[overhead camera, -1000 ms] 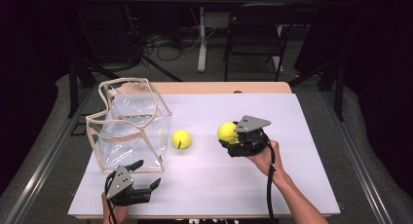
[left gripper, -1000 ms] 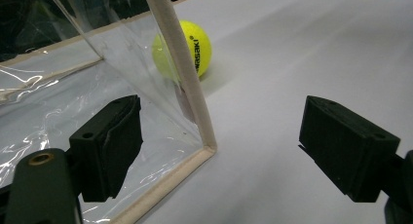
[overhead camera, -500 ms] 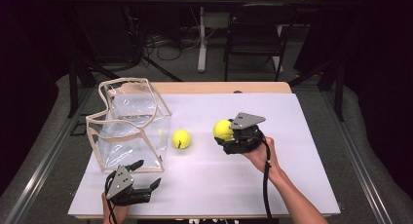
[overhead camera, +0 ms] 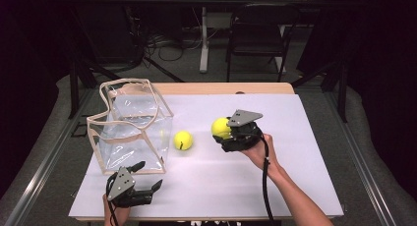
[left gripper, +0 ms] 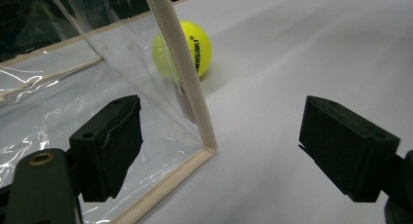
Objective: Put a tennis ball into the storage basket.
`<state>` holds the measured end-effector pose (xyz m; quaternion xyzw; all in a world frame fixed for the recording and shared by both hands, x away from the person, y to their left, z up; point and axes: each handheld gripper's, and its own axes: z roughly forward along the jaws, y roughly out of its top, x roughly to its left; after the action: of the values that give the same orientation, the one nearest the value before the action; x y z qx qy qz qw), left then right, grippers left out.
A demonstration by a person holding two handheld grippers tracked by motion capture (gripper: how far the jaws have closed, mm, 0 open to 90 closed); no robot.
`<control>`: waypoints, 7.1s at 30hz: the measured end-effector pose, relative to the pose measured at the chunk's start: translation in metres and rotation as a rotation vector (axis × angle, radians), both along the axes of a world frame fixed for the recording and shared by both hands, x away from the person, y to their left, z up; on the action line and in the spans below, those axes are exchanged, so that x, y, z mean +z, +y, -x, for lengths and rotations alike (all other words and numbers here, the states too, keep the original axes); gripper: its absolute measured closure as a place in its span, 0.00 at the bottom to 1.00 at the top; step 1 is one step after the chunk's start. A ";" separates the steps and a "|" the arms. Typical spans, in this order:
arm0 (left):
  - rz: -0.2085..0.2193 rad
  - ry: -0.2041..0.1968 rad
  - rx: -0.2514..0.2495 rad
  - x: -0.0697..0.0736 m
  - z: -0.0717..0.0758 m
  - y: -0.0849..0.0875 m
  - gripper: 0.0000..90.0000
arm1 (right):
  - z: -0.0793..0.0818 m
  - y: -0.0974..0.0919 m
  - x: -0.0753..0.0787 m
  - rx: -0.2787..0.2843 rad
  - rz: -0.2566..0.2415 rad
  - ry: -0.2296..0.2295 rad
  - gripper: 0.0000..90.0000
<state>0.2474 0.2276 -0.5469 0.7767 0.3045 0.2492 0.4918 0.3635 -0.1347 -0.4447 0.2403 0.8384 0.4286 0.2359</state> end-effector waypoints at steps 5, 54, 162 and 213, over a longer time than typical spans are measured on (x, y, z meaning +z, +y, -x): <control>-0.002 0.000 0.000 0.000 0.000 0.000 0.18 | -0.003 0.005 0.003 0.008 0.008 -0.003 0.29; -0.002 -0.002 -0.001 0.000 0.000 0.000 0.18 | -0.035 0.045 0.025 0.055 0.041 0.000 0.29; 0.006 -0.006 0.003 0.000 0.000 0.002 0.18 | -0.068 0.137 0.103 0.143 0.067 -0.049 0.29; 0.008 -0.009 0.000 0.001 0.000 0.002 0.18 | -0.058 0.193 0.108 0.210 0.108 -0.043 0.29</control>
<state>0.2475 0.2293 -0.5464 0.7736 0.3035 0.2513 0.4963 0.4212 0.0580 -0.3369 0.1289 0.8756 0.4101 0.2203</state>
